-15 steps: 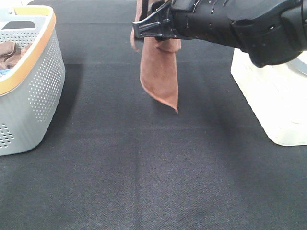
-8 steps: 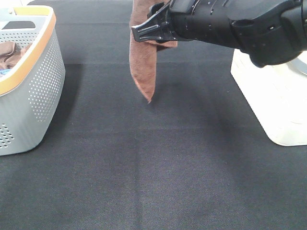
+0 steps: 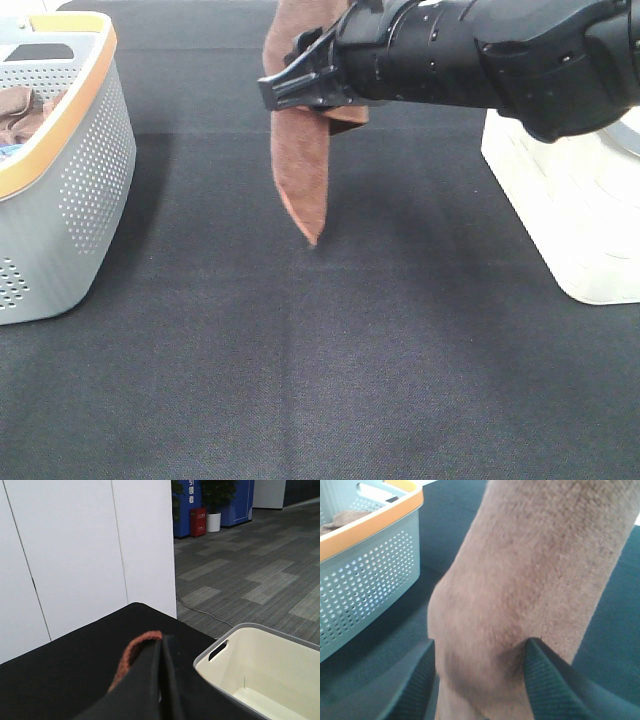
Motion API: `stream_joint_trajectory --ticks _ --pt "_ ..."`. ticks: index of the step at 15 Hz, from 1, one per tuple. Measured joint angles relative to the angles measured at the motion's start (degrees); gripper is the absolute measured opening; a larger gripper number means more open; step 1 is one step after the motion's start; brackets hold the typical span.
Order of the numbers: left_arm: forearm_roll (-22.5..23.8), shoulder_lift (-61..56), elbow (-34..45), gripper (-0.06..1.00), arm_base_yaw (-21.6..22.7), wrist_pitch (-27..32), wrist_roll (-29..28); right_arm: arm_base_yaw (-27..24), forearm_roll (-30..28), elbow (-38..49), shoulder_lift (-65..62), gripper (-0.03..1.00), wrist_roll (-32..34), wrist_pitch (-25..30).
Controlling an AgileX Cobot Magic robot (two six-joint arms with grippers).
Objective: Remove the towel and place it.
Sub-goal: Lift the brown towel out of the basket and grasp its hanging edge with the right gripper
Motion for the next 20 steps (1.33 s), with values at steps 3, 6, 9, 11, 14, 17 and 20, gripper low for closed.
stream_joint_trajectory --ticks 3,6,9,11,14,17,20 --pt "-1.5 0.0 0.0 0.00 0.0 0.0 0.0 0.0 0.0 0.0 0.0 0.52 0.0 0.0" --pt "-1.9 0.0 0.0 0.00 0.0 0.0 0.0 0.0 -0.1 0.0 -1.9 0.52 0.1 1.3" --pt "-2.5 0.0 0.0 0.00 0.0 0.0 0.0 0.0 -0.1 0.0 -5.2 0.52 0.1 2.4" --pt "-2.8 0.0 0.0 0.00 0.0 0.0 0.0 0.0 -0.1 -0.1 -5.0 0.52 0.1 2.6" --pt "-3.7 0.0 0.0 0.00 0.0 0.0 0.0 0.0 -0.1 -2.0 -3.0 0.52 0.1 3.9" --pt "-5.0 0.0 0.0 0.00 0.0 0.0 0.0 0.0 -0.2 -2.1 -0.5 0.54 0.1 2.8" --pt "-6.8 0.0 0.0 0.00 0.0 0.3 0.0 0.0 -0.1 -2.2 0.9 0.60 0.1 -0.7"
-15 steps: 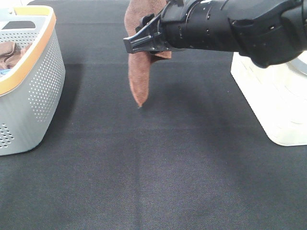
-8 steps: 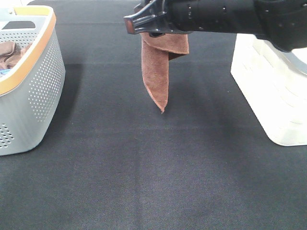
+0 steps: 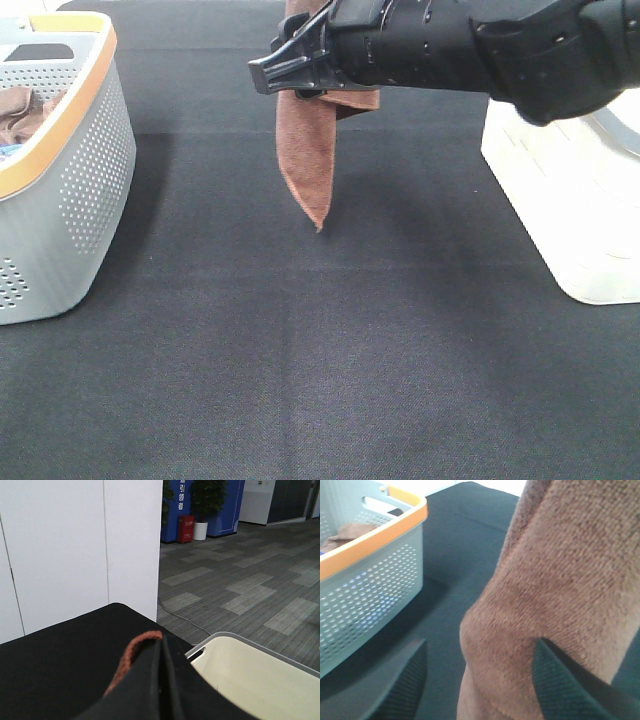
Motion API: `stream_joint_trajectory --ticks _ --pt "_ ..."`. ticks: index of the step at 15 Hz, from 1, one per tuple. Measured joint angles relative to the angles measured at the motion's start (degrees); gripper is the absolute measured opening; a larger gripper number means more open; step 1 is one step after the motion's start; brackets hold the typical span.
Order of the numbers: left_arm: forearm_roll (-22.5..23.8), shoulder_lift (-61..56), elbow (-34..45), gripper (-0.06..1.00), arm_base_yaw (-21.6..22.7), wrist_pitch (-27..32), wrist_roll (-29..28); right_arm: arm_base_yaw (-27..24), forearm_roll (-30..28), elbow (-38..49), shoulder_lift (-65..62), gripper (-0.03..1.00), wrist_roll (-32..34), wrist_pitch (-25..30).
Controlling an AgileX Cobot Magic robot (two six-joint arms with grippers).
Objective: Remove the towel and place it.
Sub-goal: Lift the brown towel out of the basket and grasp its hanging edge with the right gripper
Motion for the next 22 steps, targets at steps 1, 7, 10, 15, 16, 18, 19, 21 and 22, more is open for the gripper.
stream_joint_trajectory --ticks 1,7,10,15,16,18,19,21,22 --pt "-0.2 0.0 0.0 0.00 0.0 0.3 0.0 0.0 0.0 0.0 0.3 0.62 0.0 -0.9" --pt "-0.4 0.0 0.0 0.00 0.0 1.4 0.0 0.0 2.8 0.0 1.7 0.71 0.7 -6.8" --pt "-0.7 0.0 0.0 0.00 0.0 1.4 0.0 0.0 3.2 0.0 1.8 0.71 0.7 -7.6" --pt "-0.8 0.0 0.0 0.00 0.0 1.4 0.0 0.0 3.3 0.0 1.8 0.53 -0.5 -8.8" --pt "-0.7 0.0 0.0 0.00 0.0 1.4 0.0 0.0 3.3 0.0 1.8 0.50 -1.0 -8.8" --pt "-0.3 0.0 0.0 0.00 0.0 1.4 0.0 0.0 3.3 0.0 1.8 0.46 -1.9 -8.8" --pt "-0.3 0.0 0.0 0.00 0.0 1.4 0.0 0.0 3.3 0.0 1.8 0.46 -1.9 -8.8" --pt "0.5 0.0 0.0 0.00 0.0 1.4 0.0 0.0 3.3 0.0 1.8 0.41 -2.2 -8.8" --pt "0.8 0.0 0.0 0.00 0.0 1.4 0.0 0.0 3.3 0.0 1.8 0.37 -2.3 -8.8"
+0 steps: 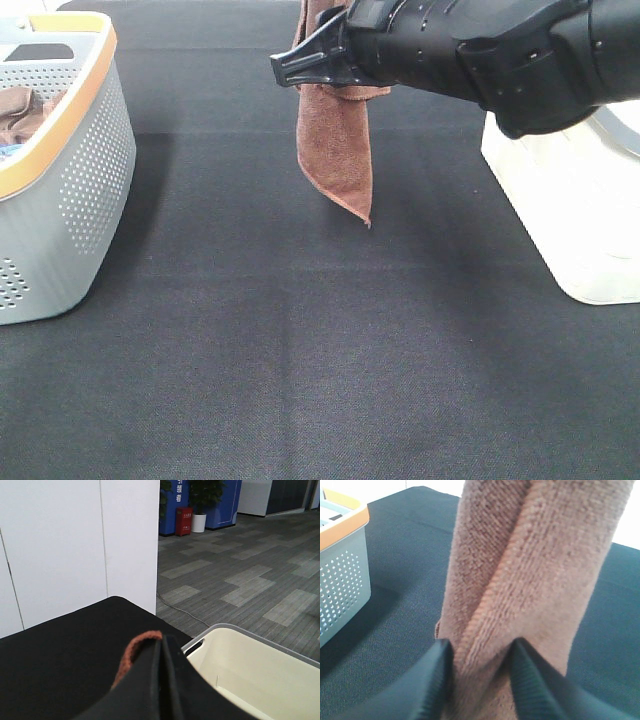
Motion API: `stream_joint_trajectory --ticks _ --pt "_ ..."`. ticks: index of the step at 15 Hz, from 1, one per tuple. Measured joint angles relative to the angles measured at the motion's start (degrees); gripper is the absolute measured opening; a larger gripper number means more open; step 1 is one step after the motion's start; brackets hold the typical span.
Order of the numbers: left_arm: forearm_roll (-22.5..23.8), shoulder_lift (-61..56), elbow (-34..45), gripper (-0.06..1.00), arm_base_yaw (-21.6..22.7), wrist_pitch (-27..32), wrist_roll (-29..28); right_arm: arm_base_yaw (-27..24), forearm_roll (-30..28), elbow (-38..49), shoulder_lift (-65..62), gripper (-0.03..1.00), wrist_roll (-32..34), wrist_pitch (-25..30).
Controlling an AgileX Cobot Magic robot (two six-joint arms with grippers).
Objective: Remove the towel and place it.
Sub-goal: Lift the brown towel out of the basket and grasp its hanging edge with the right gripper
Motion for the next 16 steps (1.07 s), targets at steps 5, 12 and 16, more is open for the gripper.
stream_joint_trajectory --ticks 5,12,16 --pt "2.4 0.0 0.0 0.00 0.0 -0.2 0.0 0.0 0.0 0.0 0.0 0.20 -1.4 1.1" --pt "5.5 0.1 0.0 0.00 0.0 -1.6 0.0 0.0 0.0 0.0 0.0 0.17 -1.5 1.5" --pt "5.6 0.2 0.0 0.00 0.0 -1.6 0.0 0.0 0.0 0.0 0.0 0.26 -1.5 1.5"
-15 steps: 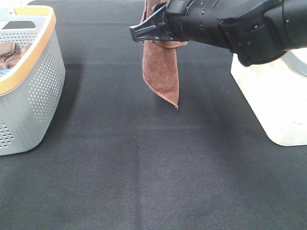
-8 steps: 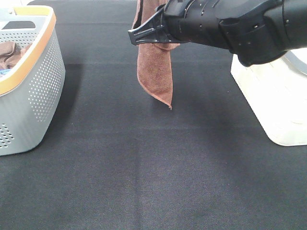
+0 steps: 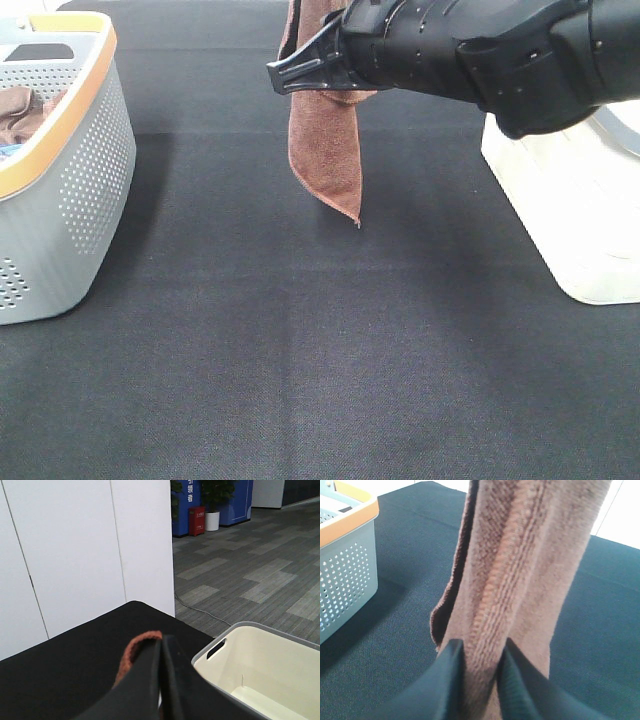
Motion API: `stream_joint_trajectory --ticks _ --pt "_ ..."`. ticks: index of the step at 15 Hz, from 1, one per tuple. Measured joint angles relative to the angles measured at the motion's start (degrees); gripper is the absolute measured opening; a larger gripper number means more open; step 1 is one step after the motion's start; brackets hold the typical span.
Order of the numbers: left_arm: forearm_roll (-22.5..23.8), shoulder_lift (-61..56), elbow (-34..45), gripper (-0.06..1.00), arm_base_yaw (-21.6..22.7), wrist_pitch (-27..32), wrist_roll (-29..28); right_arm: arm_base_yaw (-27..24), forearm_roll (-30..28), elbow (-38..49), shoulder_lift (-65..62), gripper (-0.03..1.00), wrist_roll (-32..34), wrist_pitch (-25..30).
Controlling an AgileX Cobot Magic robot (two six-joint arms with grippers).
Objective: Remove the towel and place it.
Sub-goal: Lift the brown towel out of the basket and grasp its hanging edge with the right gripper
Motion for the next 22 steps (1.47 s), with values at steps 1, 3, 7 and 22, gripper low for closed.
stream_joint_trajectory --ticks 1,3,7,22 --pt "0.0 0.0 0.0 0.00 0.0 0.0 0.0 0.0 0.0 0.0 0.0 0.28 0.0 0.0" --pt "0.0 0.0 0.0 0.00 0.0 0.0 0.0 0.0 0.0 0.0 0.0 0.29 0.0 0.0" --pt "0.1 0.0 0.0 0.00 0.0 0.0 0.0 0.0 0.0 0.0 0.0 0.34 0.0 0.0" --pt "-0.8 0.0 0.0 0.00 0.0 -0.1 0.0 0.0 0.0 0.0 0.0 0.25 0.0 0.1"
